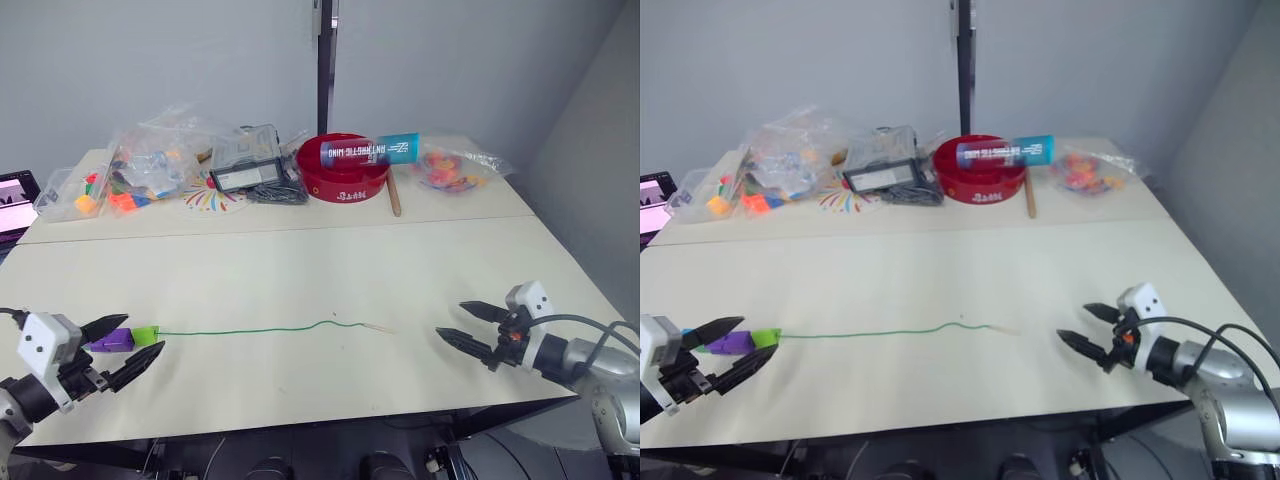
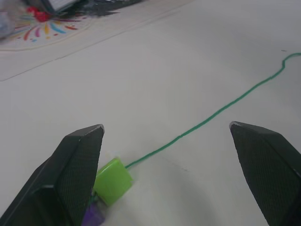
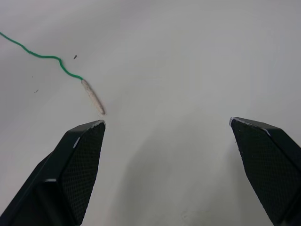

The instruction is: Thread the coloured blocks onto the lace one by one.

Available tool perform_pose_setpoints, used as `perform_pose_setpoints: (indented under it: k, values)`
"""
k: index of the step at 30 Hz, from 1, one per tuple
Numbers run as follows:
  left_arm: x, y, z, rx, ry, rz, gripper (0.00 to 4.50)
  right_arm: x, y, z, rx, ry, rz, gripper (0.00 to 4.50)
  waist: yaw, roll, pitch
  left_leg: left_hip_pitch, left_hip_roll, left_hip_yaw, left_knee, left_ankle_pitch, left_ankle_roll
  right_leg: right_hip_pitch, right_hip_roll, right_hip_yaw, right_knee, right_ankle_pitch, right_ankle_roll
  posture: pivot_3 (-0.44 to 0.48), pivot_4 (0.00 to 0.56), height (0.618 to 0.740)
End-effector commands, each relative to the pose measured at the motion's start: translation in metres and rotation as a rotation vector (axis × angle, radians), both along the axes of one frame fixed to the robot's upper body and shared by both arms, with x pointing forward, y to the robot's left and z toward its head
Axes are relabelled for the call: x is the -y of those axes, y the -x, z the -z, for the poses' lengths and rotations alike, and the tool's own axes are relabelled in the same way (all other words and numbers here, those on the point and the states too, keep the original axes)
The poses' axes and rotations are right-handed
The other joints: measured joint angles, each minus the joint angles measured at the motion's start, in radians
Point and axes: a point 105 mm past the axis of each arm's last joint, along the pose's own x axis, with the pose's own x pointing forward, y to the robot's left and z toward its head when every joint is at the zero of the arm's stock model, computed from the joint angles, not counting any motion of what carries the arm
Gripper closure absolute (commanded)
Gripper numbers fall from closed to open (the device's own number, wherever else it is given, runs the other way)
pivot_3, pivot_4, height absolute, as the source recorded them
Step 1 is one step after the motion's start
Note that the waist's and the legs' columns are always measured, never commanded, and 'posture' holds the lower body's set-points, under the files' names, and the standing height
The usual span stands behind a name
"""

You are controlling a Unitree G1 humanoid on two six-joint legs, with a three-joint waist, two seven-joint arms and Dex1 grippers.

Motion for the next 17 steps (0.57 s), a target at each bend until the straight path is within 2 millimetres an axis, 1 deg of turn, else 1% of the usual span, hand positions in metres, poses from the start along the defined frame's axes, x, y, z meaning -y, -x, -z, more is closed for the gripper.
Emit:
perform_pose_setpoints:
  k: [1,4,17]
  values:
    - [0.001,0.005,-0.006,0.021,0.003,-0.010,0.00,0.007,-0.002,-0.008,0.065,-0.001,0.025,0.02,-0.002,0.000,0.000,0.001,0.000,0.001,0.000,0.000,0.000,0.000,0.000,0.000,0.000,0.000,0.000,0.000,0.150,0.740]
    - [-0.005,0.005,-0.004,0.013,0.033,-0.043,0.00,0.008,-0.005,-0.005,0.071,-0.009,0.034,0.02,-0.003,0.000,0.000,0.000,0.001,0.001,0.000,0.000,0.000,-0.001,0.002,0.001,0.001,0.000,0.000,0.000,0.150,0.740]
    - [0.003,0.000,-0.008,0.025,0.043,-0.024,0.00,0.007,-0.004,0.002,0.058,-0.017,0.039,0.02,-0.005,0.000,0.000,0.000,0.000,0.001,0.000,0.000,-0.001,-0.001,0.001,0.001,0.000,0.000,0.000,0.000,0.150,0.740]
